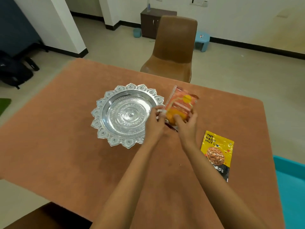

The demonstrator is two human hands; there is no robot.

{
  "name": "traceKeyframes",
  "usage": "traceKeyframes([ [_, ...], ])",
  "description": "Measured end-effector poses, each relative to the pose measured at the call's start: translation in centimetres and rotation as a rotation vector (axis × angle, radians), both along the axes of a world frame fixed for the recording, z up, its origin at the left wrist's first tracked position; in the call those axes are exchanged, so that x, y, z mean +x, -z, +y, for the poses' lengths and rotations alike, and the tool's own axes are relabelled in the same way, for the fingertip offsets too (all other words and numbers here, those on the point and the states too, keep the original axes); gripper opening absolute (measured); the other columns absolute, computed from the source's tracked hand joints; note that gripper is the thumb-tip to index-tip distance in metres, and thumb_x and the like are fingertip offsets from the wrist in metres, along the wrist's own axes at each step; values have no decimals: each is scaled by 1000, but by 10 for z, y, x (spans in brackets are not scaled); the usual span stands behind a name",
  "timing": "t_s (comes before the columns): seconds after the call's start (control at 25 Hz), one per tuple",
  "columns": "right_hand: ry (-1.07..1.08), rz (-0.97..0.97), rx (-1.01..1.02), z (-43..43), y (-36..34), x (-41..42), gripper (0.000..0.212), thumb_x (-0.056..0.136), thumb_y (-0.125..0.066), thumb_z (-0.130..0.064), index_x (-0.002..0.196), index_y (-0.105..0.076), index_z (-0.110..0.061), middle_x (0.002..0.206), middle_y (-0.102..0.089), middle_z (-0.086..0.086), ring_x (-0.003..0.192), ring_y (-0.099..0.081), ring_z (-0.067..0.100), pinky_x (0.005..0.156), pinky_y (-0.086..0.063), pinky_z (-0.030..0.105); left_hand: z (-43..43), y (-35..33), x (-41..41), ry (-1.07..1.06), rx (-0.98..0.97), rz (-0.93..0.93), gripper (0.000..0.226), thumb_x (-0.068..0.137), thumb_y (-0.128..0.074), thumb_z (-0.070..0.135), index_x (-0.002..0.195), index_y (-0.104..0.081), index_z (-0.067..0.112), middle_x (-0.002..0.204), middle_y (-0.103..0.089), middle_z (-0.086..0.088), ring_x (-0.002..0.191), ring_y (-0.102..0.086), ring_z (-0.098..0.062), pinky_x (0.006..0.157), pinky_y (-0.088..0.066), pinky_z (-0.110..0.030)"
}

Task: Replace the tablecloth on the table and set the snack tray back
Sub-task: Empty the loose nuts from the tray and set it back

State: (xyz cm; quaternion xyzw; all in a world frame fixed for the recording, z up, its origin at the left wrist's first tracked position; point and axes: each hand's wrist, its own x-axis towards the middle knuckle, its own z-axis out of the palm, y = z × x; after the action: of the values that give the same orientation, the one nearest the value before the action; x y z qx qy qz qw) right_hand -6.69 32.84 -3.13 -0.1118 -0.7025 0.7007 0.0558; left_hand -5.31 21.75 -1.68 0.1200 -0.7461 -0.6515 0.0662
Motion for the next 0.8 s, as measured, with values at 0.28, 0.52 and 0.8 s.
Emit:
traceKeyframes([
  [0.28, -379, -20, 276, -142, -23, -15, 65, 84, -66, -9, 137, -28, -6, 113, -57, 5, 97, -59, 18, 65, -41, 9, -132, -3, 10, -355, -384, 97, 22, 95, -45, 8, 113, -56, 14, 110, -57, -8, 98, -56, -16, 76, -49, -24],
  [0.52, -517, 27, 817, -192, 6, -11, 75, 94, -52, -28, 151, -8, -7, 152, -9, 26, 137, -17, 45, 113, -23, 47, -176, 26, 15, -233, -979, -17, 33, 94, -43, 8, 126, -54, 7, 134, -49, -17, 125, -43, -35, 104, -33, -46],
  [0.8, -799, 308, 994, -179, 7, -35, 59, 102, -34, -34, 153, -12, -13, 160, -2, 8, 147, 8, 25, 117, 7, 38, -211, 32, 7, -109, -1244, -255, 48, 102, -25, 35, 149, -26, 25, 154, -28, -13, 146, -13, -32, 111, 11, -58],
])
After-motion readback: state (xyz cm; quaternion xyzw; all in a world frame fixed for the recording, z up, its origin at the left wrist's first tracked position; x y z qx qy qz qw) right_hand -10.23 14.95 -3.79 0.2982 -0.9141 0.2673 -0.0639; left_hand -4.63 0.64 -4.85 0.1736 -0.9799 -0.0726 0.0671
